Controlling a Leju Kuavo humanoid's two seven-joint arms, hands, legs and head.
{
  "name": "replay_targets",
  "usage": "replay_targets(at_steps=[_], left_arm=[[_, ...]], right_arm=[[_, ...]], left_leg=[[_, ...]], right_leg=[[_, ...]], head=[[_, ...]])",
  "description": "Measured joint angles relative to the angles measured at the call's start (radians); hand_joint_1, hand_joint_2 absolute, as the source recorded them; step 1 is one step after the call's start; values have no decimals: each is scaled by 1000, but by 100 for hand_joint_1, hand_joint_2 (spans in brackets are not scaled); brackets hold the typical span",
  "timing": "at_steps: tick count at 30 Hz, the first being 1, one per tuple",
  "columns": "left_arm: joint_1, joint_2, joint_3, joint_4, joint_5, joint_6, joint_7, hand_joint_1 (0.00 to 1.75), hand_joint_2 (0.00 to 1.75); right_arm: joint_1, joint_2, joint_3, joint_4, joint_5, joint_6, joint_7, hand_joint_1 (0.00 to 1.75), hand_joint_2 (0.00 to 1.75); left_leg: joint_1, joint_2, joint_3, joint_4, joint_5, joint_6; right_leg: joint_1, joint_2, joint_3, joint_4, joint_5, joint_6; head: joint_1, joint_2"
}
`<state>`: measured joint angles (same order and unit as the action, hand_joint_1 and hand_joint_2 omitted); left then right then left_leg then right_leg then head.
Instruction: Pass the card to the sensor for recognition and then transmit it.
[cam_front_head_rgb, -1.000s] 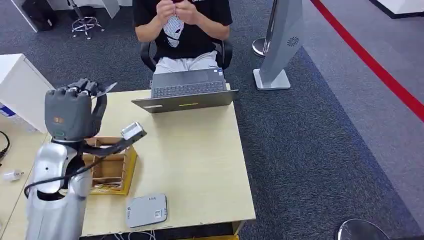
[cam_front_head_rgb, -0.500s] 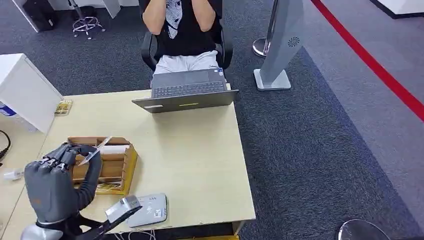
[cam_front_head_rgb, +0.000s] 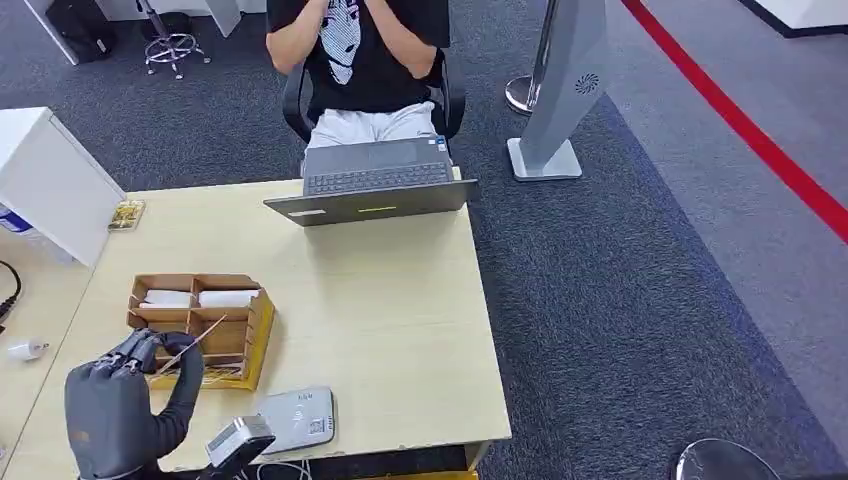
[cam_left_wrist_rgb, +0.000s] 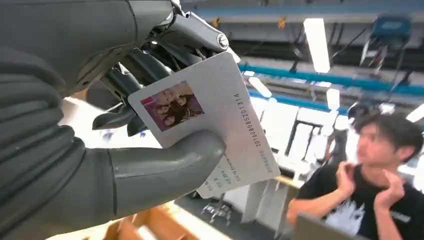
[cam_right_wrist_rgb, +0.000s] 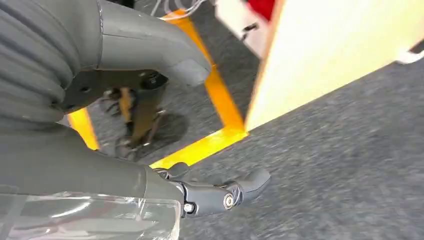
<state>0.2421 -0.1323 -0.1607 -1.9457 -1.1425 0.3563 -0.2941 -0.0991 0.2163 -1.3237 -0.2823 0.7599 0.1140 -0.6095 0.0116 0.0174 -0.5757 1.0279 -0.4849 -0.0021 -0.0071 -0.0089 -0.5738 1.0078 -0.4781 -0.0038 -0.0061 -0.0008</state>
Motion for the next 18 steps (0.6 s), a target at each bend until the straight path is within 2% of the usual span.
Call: replay_targets(at_steps=[6,13,15,18], left_arm=[[0,-15,57,90,3,-5,-9,175,175],[-1,-18,70,121,4,-10,-9,175,175],[-8,-18,76,141,8,-21,-10,175,175],[-44,-22,103,244,7,-16,-24,175,175]], right_arm=[[0,0,0,-9,-6,16,-14,0,175],[0,0,0,-14,-8,24,-18,0,175],[-1,0,0,-18,-19,59,-24,0,175],[-5,4,0,-44,-49,140,-23,0,175]], left_leg=[[0,0,0,0,0,0],[0,0,0,0,0,0],[0,0,0,0,0,0],[0,-1,0,0,0,0]], right_leg=[[0,0,0,0,0,0],[0,0,0,0,0,0],[0,0,0,0,0,0],[0,0,0,0,0,0]], head=[[0,0],[0,0],[0,0],[0,0]])
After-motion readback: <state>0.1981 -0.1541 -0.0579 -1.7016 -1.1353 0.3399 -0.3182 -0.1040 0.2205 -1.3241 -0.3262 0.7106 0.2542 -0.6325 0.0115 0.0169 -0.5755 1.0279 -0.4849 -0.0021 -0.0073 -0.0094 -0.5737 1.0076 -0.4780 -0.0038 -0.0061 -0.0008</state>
